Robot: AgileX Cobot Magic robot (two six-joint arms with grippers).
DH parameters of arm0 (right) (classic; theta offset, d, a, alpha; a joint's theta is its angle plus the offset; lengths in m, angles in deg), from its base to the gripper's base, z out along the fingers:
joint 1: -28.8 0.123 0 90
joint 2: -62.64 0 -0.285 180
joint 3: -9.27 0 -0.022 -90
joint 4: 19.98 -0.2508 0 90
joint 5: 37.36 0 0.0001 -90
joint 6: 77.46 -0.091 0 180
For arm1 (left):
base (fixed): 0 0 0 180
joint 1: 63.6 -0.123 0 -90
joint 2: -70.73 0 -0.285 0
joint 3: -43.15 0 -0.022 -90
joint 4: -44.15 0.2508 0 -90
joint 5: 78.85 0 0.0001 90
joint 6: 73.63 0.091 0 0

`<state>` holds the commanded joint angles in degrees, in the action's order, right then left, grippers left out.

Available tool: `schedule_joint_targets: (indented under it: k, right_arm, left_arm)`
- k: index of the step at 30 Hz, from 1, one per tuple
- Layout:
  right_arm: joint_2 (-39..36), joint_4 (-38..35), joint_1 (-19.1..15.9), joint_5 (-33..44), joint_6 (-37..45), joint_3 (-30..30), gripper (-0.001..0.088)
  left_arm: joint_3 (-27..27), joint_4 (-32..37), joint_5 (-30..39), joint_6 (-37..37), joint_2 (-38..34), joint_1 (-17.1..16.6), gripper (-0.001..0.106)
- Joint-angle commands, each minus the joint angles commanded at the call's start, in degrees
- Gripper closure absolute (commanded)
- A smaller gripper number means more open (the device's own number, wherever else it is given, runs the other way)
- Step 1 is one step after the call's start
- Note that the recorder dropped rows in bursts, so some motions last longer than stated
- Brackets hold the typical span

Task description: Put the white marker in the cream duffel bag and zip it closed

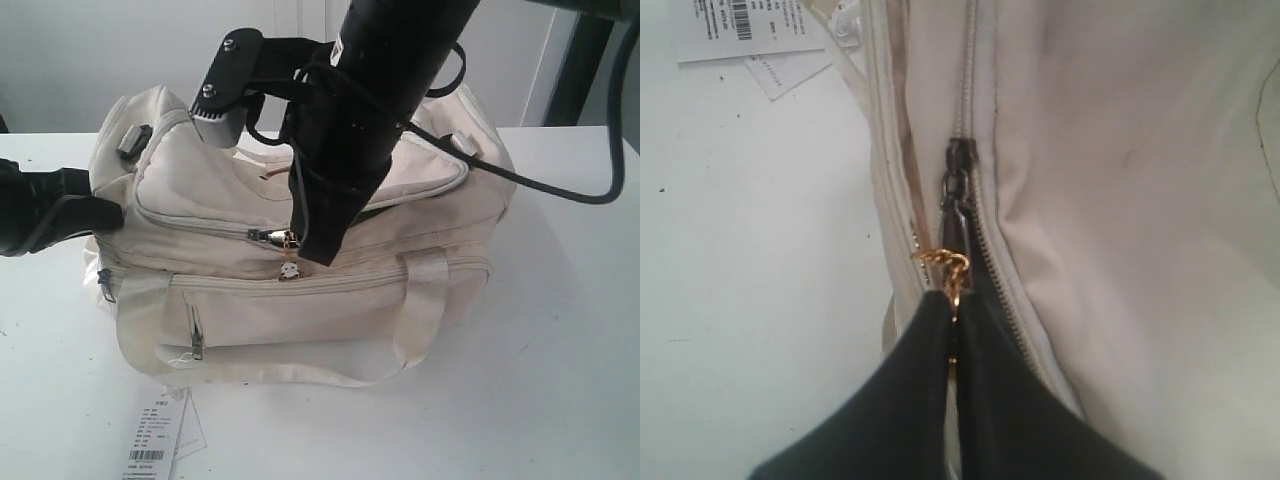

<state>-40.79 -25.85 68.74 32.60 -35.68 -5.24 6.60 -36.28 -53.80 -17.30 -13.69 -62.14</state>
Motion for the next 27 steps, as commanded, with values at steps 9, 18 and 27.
schedule_joint_targets:
  k: [9, 18, 27]
  right_arm:
    - [1.5, 0.2, -2.0, 0.0, -0.1, 1.4, 0.0868]
    - [1.9, 0.1, -3.0, 0.0, -0.1, 3.2, 0.0868]
    - [1.9, -4.9, -3.0, 0.0, 0.0, 3.2, 0.0868]
  left_arm:
    - [0.0, 0.0, 0.0, 0.0, 0.0, 0.0, 0.105]
    - [0.0, 0.0, -0.1, 0.2, 0.0, 0.0, 0.105]
    - [0.1, 3.2, -1.4, 3.7, 1.8, -0.1, 0.04]
